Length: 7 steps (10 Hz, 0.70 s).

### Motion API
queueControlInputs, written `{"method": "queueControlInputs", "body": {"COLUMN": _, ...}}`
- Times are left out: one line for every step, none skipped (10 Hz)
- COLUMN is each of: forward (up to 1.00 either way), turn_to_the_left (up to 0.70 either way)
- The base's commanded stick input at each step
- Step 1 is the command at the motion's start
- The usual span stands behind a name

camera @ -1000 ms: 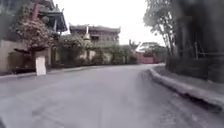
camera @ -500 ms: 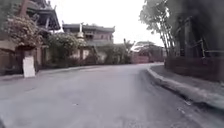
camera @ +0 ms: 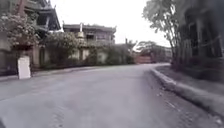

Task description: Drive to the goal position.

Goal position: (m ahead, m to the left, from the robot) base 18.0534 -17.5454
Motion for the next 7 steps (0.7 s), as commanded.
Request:
{"method": "queueControlInputs", "body": {"forward": 1.00, "turn_to_the_left": -0.29}}
{"method": "queueControlInputs", "body": {"forward": 1.00, "turn_to_the_left": -0.19}}
{"method": "queueControlInputs", "body": {"forward": 1.00, "turn_to_the_left": -0.07}}
{"method": "queueControlInputs", "body": {"forward": 1.00, "turn_to_the_left": -0.04}}
{"method": "queueControlInputs", "body": {"forward": 1.00, "turn_to_the_left": -0.03}}
{"method": "queueControlInputs", "body": {"forward": 1.00, "turn_to_the_left": -0.03}}
{"method": "queueControlInputs", "body": {"forward": 1.00, "turn_to_the_left": -0.03}}
